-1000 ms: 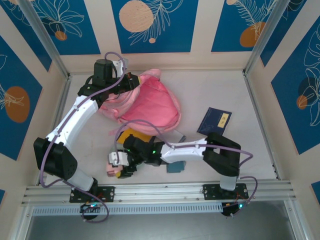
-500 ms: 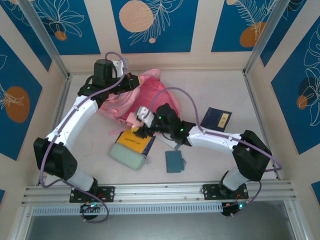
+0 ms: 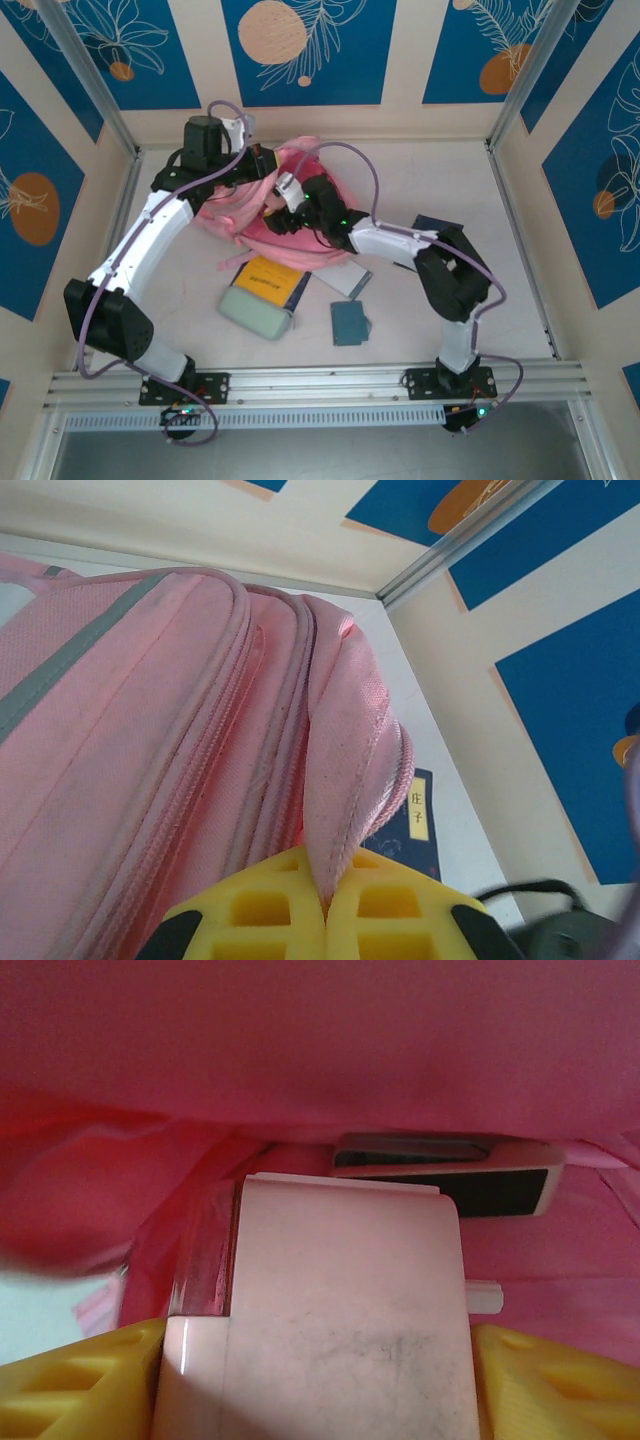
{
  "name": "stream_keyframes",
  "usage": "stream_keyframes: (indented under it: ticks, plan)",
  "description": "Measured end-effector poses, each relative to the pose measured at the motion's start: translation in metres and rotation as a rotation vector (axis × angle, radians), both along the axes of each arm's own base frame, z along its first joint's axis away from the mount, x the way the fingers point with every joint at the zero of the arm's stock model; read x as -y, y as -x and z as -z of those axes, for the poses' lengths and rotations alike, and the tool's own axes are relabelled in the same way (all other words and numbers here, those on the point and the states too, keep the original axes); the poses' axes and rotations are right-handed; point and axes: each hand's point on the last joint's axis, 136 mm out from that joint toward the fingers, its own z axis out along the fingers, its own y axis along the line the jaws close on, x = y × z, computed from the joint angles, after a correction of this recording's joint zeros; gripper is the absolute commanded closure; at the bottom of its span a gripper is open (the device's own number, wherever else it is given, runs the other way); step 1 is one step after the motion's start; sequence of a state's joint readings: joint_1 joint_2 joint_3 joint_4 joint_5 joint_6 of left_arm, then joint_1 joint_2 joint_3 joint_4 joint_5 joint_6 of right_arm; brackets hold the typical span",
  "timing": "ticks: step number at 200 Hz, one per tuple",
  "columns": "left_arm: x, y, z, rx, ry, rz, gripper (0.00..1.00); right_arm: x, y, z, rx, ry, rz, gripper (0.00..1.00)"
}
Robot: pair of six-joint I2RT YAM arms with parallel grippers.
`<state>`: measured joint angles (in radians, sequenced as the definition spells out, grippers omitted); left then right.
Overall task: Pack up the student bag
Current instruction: Place the loose stationery in the student bag.
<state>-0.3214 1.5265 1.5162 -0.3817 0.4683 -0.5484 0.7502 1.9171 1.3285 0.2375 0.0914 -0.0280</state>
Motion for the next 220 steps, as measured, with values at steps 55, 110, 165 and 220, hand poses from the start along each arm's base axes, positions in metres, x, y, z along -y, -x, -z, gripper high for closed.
stream_keyframes:
  ticks: [55,110,165,220]
  plan:
    - [-0.002,-0.001,-0.007,0.009,0.004,-0.001,1.00,-0.045,-0.009,0.039,-0.075,-0.004,-0.013,0.06]
    - [-0.001,0.002,-0.005,-0.003,0.006,0.007,1.00,-0.024,0.016,0.028,-0.071,-0.034,-0.024,0.10]
    - [0.006,0.007,-0.007,-0.014,0.036,0.050,1.00,0.035,0.040,-0.021,-0.011,-0.004,0.100,0.20]
    - [0.006,0.003,-0.006,-0.005,0.051,0.038,1.00,0.078,0.097,-0.057,-0.138,0.002,0.144,0.25]
